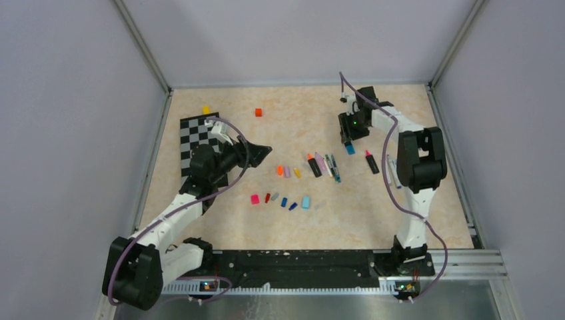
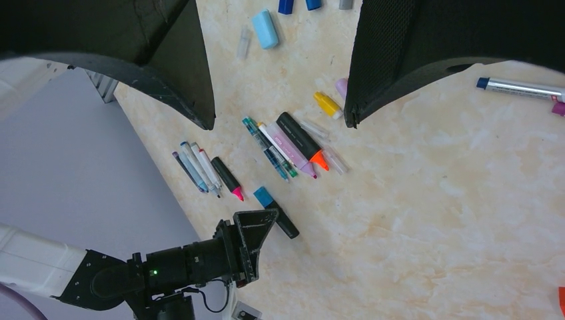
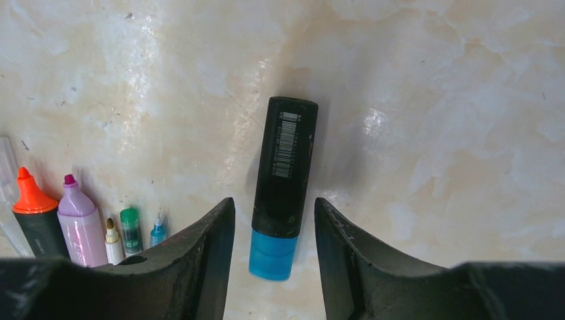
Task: Open the pen caps
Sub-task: Move the pen to the center of the board.
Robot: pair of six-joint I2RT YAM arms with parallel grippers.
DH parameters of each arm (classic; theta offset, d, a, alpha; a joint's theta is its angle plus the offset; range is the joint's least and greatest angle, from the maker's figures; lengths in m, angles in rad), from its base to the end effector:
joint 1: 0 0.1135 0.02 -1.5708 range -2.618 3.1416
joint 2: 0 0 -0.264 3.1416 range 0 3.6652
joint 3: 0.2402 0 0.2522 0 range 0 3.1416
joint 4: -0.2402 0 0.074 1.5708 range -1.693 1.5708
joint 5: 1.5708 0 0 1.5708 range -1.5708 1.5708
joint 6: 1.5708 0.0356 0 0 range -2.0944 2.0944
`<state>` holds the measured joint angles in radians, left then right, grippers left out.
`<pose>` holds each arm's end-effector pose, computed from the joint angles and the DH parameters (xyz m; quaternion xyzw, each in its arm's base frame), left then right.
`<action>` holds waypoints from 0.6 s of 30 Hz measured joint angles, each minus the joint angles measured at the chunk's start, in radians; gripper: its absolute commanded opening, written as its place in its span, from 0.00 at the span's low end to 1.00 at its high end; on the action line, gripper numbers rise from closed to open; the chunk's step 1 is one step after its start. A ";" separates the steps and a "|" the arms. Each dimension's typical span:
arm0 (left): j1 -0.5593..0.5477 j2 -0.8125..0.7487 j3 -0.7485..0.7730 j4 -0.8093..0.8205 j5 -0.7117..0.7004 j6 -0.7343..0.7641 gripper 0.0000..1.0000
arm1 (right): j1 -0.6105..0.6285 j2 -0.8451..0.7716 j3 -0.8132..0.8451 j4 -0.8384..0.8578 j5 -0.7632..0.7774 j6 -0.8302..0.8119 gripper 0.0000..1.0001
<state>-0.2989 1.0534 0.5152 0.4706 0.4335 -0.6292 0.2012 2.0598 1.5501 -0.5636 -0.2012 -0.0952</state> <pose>0.2217 -0.0840 0.2617 0.0276 0.7279 -0.4390 0.5260 0.4288 0.0947 0.1837 -0.1668 0.9501 0.1102 0.2394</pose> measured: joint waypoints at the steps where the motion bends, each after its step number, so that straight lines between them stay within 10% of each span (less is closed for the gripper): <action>1: 0.000 0.000 0.000 0.000 0.000 0.000 0.75 | 0.006 0.000 0.002 -0.005 0.010 -0.006 0.46; 18: 0.003 -0.003 -0.021 0.004 -0.002 -0.028 0.99 | 0.052 0.023 -0.016 0.000 0.134 -0.071 0.38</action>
<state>-0.2958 1.0508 0.4938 0.4747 0.4316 -0.6575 0.2535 2.0823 1.5345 -0.5632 -0.0669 -0.1658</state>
